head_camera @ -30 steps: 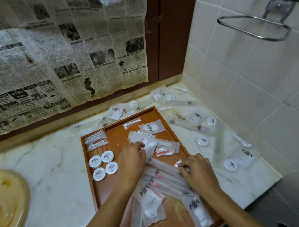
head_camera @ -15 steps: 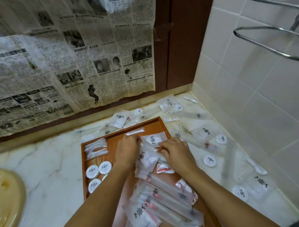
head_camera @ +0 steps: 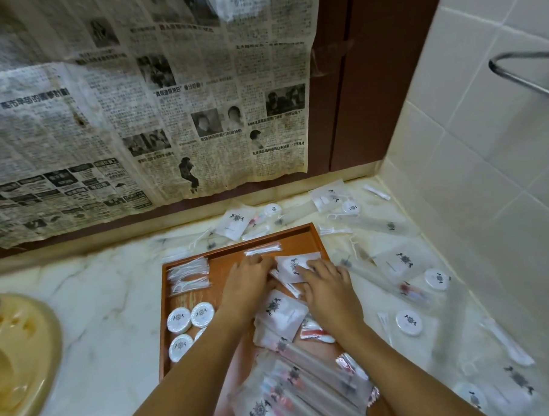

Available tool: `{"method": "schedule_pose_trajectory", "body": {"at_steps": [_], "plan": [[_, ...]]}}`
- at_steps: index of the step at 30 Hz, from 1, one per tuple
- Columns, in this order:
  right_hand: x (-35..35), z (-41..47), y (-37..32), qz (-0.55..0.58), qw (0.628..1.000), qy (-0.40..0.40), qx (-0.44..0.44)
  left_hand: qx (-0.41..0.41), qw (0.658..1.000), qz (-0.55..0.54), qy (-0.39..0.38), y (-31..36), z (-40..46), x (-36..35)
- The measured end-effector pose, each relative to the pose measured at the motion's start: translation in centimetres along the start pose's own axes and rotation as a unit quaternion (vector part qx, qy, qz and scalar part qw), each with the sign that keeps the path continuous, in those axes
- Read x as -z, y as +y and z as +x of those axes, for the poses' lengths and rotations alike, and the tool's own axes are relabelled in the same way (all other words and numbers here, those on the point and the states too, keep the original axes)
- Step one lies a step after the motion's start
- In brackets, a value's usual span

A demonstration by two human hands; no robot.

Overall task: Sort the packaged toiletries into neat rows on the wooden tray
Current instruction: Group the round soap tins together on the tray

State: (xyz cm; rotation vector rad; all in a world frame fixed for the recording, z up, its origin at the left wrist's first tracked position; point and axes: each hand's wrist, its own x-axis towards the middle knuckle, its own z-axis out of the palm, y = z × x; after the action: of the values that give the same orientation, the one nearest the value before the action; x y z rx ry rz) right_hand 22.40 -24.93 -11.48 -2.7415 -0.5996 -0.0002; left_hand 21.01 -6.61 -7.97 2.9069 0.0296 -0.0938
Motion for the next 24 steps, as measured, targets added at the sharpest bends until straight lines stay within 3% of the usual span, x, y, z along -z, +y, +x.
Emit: {"method": "schedule_pose_trajectory", "body": {"at_steps": [9, 14, 24], "plan": [[-0.3, 1.1, 0.0, 0.023, 0.999, 0.042, -0.026, -0.043, 0.998, 0.046, 0.014, -0.6, 0.4, 0.6], [1.0, 4.4, -0.8, 0.028, 0.998, 0.043, -0.036, -0.015, 0.998, 0.039, 0.039, -2.3, -0.8, 1.0], [0.7, 9.6, -5.2, 0.019, 0.999, 0.021, 0.044, 0.129, 0.969, -0.152, 0.146, -4.6, -6.0, 1.7]]}}
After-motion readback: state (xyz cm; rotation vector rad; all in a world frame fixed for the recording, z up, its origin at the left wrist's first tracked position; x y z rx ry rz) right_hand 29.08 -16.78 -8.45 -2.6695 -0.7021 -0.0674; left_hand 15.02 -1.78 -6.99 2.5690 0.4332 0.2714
